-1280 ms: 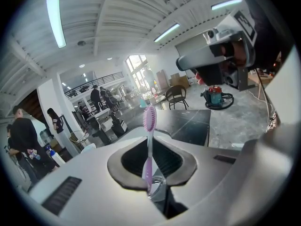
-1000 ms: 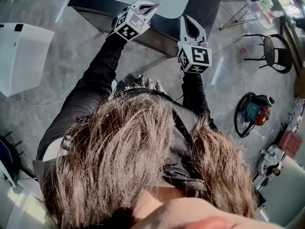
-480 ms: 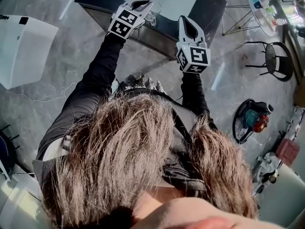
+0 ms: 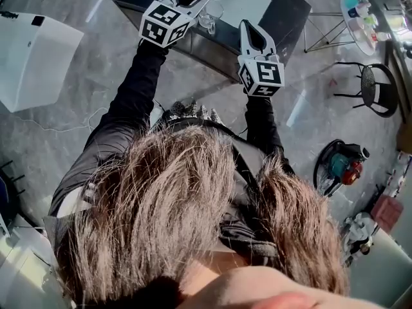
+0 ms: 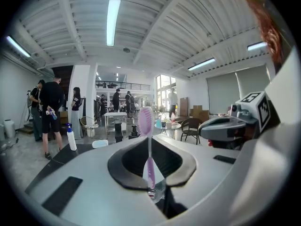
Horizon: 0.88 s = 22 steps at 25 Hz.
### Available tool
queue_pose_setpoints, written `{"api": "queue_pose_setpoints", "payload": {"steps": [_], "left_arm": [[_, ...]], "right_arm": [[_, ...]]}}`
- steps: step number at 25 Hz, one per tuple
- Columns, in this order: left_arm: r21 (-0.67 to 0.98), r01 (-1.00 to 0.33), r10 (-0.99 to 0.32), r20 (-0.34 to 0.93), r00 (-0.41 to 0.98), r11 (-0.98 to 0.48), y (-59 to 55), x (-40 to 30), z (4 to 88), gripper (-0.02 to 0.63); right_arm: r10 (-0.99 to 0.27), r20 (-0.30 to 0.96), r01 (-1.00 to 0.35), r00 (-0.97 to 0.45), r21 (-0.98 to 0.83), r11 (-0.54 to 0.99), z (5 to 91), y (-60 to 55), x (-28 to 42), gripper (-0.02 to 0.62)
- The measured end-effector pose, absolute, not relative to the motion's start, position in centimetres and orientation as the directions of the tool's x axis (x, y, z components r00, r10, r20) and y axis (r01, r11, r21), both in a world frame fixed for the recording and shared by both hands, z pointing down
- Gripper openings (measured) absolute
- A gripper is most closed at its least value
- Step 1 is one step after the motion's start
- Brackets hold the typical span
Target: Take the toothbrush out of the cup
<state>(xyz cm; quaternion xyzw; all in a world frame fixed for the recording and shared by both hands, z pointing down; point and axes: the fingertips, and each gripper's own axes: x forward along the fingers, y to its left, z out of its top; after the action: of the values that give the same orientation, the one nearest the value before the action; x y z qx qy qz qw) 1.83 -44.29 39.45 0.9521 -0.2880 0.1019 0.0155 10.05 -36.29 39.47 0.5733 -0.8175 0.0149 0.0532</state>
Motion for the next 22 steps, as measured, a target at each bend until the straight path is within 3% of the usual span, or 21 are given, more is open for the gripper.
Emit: {"api": "queue_pose_setpoints", "payload": {"steps": [14,18,22], "left_arm": [[-0.017,-0.561,-0.555,0.171,0.814,-0.828,-42.1,0.6,34.2,0.026],[0.016,-0.56,-0.55,0.167,0.818,-0.828,-41.4,0.9,33.4,0.026],[0.016,-0.549,-0.539,0.168,0.825,-0.836,-40.6,1.4,32.3,0.026]], "right_arm": [[-0.887,0.12,-0.892,-0.446,0.021,0.452,41.0,-36.3,6.6,0.01],[-0.869,0.126,-0.875,-0.479,0.01,0.483,41.6,-36.6,5.6,0.115],[-0.848,0.163,-0.855,-0.505,0.041,0.517,42.2,-36.9,4.6,0.117]]}}
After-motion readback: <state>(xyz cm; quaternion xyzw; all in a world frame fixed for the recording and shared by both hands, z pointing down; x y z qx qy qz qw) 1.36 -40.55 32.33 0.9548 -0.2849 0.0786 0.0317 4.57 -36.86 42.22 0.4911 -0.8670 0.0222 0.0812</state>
